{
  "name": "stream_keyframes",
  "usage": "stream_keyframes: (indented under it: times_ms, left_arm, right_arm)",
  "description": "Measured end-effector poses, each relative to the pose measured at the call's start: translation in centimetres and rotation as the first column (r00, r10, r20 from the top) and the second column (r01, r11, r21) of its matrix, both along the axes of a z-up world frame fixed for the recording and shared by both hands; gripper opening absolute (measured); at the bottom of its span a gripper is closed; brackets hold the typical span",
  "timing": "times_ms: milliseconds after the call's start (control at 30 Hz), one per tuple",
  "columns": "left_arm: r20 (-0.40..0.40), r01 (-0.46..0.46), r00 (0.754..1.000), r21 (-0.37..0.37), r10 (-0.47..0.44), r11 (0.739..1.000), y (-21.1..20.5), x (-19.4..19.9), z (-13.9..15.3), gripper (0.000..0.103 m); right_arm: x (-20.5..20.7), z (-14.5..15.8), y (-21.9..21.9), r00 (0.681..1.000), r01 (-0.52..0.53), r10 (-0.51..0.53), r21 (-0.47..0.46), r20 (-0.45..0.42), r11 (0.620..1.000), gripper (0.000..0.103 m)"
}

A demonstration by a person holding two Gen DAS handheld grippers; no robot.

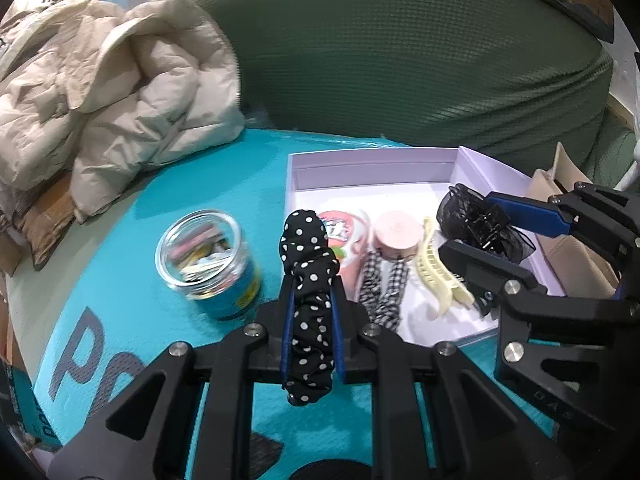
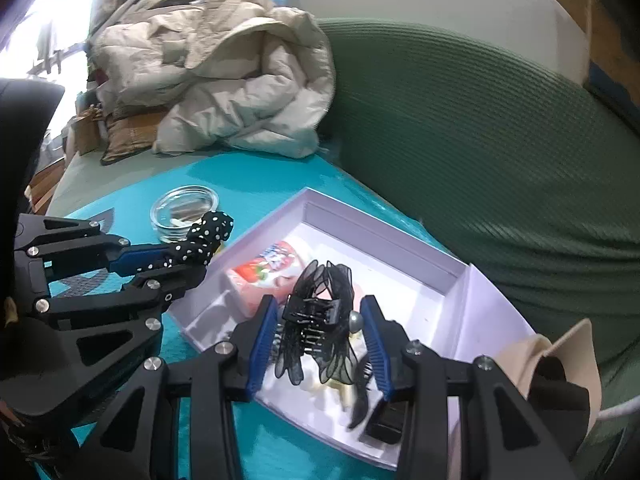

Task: Organize objects
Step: 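Carry the polka-dot scrunchie and sheer black clip with both grippers into the box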

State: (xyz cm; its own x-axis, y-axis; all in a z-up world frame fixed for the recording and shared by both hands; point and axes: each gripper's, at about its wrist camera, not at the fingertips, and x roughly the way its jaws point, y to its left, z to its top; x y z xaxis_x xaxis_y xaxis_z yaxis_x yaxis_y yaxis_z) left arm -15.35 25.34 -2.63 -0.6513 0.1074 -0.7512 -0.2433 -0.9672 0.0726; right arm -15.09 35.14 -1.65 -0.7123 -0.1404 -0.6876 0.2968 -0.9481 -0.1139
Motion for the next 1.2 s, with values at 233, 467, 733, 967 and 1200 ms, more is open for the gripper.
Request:
stream_keyframes:
  times_ms: [233, 467, 733, 967, 1200]
  left_arm:
    - [0.026, 0.059, 0.998, -0.005, -0.058, 0.998, 2.6, -1.3, -0.9, 0.015]
    - [0.04, 0.106, 0.994, -0.022, -0.105, 0.994, 4.7, -3.1, -1.9, 0.015]
    - [0.032, 0.148, 0.989, -0.051, -0.146, 0.988, 6.4, -5.5, -2.2, 0.015]
    - [0.037, 0.153, 0.988, -0.081, -0.151, 0.985, 6.6, -7.7, -2.8, 0.015]
    - [0.044, 0.158, 0.987, -0.107, -0.154, 0.982, 6.7, -9.8, -3.5, 0.015]
  right_arm:
    - [-0.8, -0.6, 2.5, 0.998, 0.062, -0.062, -0.001, 0.019, 0.998, 0.043]
    - [-1.8, -1.0, 4.2, 0.994, 0.111, -0.111, 0.03, 0.021, 0.993, 0.043]
    - [-3.9, -1.2, 5.5, 0.991, 0.133, -0.133, 0.02, 0.022, 0.991, 0.043]
    - [-5.8, -2.1, 6.1, 0.988, 0.148, -0.148, 0.018, 0.038, 0.989, 0.043]
    - [-7.4, -2.8, 6.8, 0.979, 0.198, -0.198, -0.001, 0.049, 0.98, 0.043]
